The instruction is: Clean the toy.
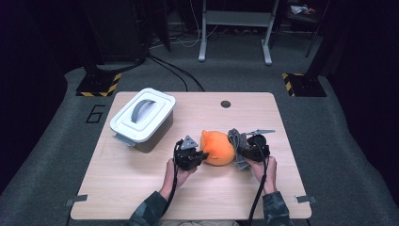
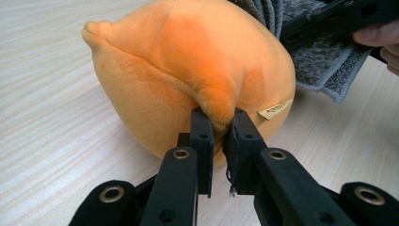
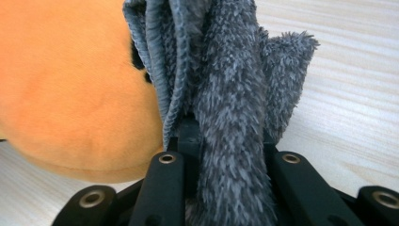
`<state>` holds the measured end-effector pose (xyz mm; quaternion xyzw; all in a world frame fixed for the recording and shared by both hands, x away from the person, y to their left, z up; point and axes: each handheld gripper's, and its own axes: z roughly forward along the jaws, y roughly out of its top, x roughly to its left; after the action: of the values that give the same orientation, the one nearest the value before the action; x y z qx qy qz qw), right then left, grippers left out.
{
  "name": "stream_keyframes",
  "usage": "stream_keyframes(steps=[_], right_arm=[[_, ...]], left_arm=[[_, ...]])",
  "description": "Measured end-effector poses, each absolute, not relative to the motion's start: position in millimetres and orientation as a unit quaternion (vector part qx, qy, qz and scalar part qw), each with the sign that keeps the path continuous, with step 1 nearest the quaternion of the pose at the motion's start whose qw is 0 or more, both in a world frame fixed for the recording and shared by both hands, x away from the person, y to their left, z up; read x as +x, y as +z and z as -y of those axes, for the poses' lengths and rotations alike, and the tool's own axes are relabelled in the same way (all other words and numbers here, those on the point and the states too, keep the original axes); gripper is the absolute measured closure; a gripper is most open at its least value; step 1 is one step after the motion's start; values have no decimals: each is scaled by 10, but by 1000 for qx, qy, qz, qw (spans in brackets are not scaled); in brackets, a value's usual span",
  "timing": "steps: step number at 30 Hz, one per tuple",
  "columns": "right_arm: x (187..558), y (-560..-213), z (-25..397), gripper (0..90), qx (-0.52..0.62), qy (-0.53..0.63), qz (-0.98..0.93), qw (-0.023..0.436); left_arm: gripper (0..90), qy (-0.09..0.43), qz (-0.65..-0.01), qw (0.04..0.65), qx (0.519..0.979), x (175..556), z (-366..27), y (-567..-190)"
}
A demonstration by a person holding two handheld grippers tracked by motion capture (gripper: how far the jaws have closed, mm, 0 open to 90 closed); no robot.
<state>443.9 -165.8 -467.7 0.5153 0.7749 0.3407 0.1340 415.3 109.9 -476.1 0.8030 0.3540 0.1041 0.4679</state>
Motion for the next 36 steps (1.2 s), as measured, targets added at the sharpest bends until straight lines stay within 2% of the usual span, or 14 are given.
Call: stream_keyframes(steps=[5,11,13,16,21,25,28,31,34,36], right_arm=[[4480,-4755,1678,735,533,326,-771,125],[4540,-5017,1714,735,550,309,-769,105],[4541,-4969,1707,734,551,300,-771,109],[4507,-4840,1747,734,549,296,-769,140],[4370,-4454,1760,734,530,342,-755,176],[4358,-4210,1492,734,477,356,-783,183],[4437,-4262,1324,735,474,332,-798,169],[4514,-4357,1296,736,477,326,-800,161],[4557,-4376,1327,736,483,333,-795,153],[4567,-4377,1330,736,486,329,-795,154]], left_arm=[[820,101,-356,469,802,4170,-1111,-4772],[820,96,-358,467,803,4190,-1134,-4770],[820,98,-359,468,801,4195,-1128,-4771],[819,95,-359,470,800,4198,-1128,-4783],[818,98,-353,466,805,4208,-1121,-4758],[816,95,-356,471,801,4209,-1116,-4760],[811,96,-355,467,804,4217,-1133,-4761],[776,99,-354,472,801,4206,-1157,-4773],[676,100,-348,479,800,4193,-1203,-4782],[569,108,-347,473,803,4168,-1215,-4804]])
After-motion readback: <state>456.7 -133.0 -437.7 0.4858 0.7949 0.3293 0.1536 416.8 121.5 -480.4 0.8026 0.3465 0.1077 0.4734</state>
